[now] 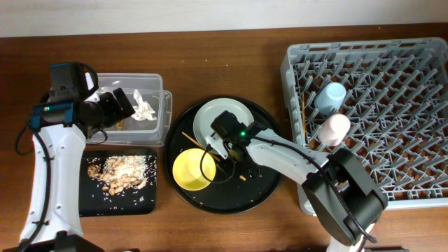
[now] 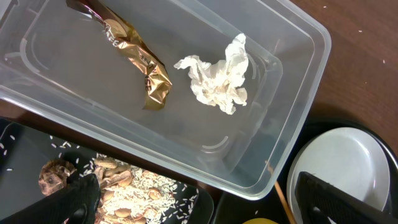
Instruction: Sort waste into correct bins and load items into the dishwasher rack
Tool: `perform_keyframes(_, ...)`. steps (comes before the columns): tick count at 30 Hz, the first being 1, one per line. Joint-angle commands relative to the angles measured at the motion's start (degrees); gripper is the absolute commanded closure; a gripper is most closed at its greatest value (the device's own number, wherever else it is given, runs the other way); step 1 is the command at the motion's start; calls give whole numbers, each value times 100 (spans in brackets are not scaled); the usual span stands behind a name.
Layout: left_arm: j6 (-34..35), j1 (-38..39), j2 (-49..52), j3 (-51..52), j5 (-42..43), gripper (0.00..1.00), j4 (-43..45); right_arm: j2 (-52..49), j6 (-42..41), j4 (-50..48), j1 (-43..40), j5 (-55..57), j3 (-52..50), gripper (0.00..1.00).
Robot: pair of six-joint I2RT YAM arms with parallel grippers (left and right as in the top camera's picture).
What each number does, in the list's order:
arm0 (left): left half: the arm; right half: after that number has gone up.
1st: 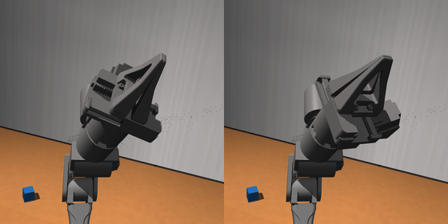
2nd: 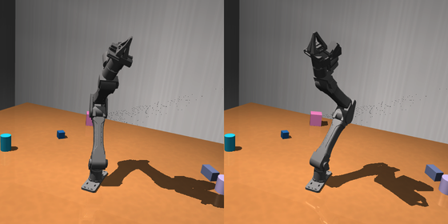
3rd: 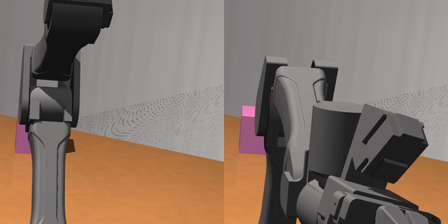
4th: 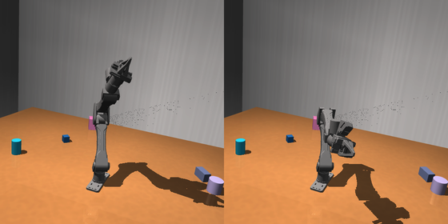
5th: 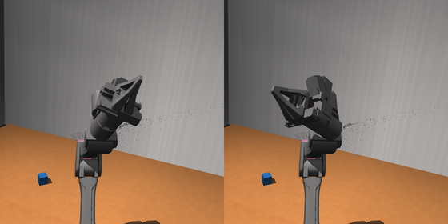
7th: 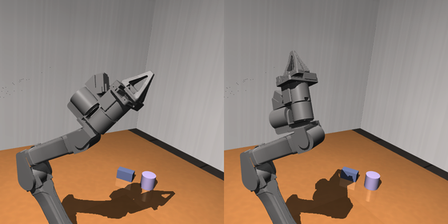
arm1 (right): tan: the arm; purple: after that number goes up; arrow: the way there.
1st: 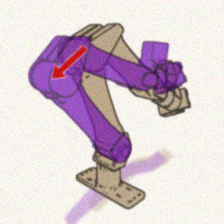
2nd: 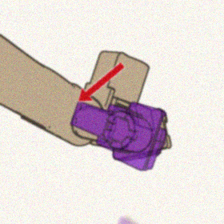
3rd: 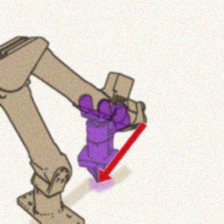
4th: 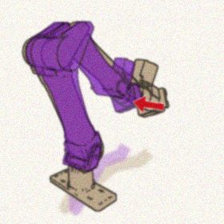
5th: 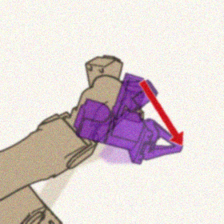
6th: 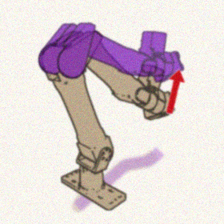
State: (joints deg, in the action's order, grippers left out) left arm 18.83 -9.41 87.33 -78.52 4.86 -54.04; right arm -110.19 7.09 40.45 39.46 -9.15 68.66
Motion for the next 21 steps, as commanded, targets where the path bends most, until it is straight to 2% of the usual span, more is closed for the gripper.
perform_keyframes(1,-50,-13,-68,-7,-42,0,-9,-74,-70,247,33,-208,-46,96)
perform_keyframes(13,-50,-13,-68,-7,-39,0,-9,396,-177,1215,26,-284,1016,96)
perform_keyframes(21,-50,-13,-68,-7,-42,1,-7,686,-179,1495,24,-129,1128,96)
